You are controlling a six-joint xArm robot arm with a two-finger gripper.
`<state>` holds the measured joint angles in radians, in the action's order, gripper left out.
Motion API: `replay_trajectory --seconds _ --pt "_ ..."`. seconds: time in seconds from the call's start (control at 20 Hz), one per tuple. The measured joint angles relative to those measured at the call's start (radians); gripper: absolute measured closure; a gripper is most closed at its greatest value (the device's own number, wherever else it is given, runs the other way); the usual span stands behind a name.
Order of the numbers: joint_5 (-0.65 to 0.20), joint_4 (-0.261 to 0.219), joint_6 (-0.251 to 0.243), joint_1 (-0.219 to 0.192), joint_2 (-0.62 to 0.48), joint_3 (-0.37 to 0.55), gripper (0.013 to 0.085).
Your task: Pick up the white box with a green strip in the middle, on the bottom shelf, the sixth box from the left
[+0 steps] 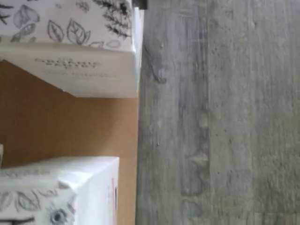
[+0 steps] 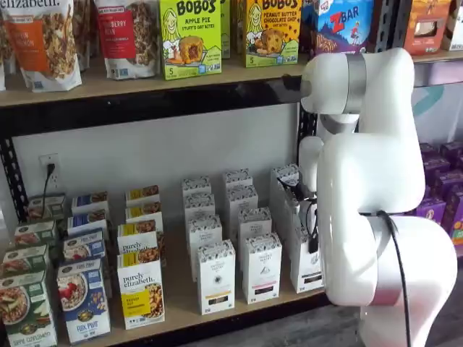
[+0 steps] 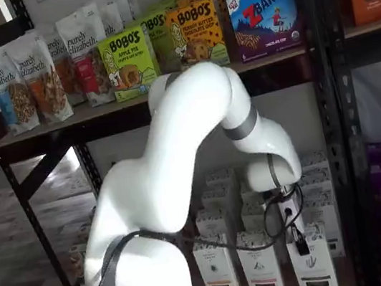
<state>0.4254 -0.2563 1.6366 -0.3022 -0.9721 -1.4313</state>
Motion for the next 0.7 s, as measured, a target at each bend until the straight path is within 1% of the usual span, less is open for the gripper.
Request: replay_trajectory --seconds 0.1,0.15,0.2,0.25,0.35,0.4,0.5,0.55,0.65,0.7 --pt "-0.013 0.016 0.009 0.004 0.028 0.044 0.0490" --pt "-0.009 0.013 0.001 0.008 0.049 0.071 0.0490" --pt "-0.032 0.002 -0.013 0.011 0.073 0.110 0.0490" --pt "-0.062 -0.022 -0.038 0.012 0.094 0.149 0.0490" --pt "-0.119 -0.105 -0.120 0.013 0.139 0.231 0.0490" --pt "-0.142 -0.161 -0.174 0.013 0.160 0.269 0.0490" --pt "-0.185 -0.290 -0.297 0.008 0.206 0.347 0.0490" --pt "-0.203 -0.345 -0.348 0.005 0.230 0.387 0.0490" --pt "-0.234 -0.433 -0.433 0.001 0.277 0.457 0.0490" --pt "-0.247 -0.470 -0.468 -0.002 0.303 0.492 0.0490"
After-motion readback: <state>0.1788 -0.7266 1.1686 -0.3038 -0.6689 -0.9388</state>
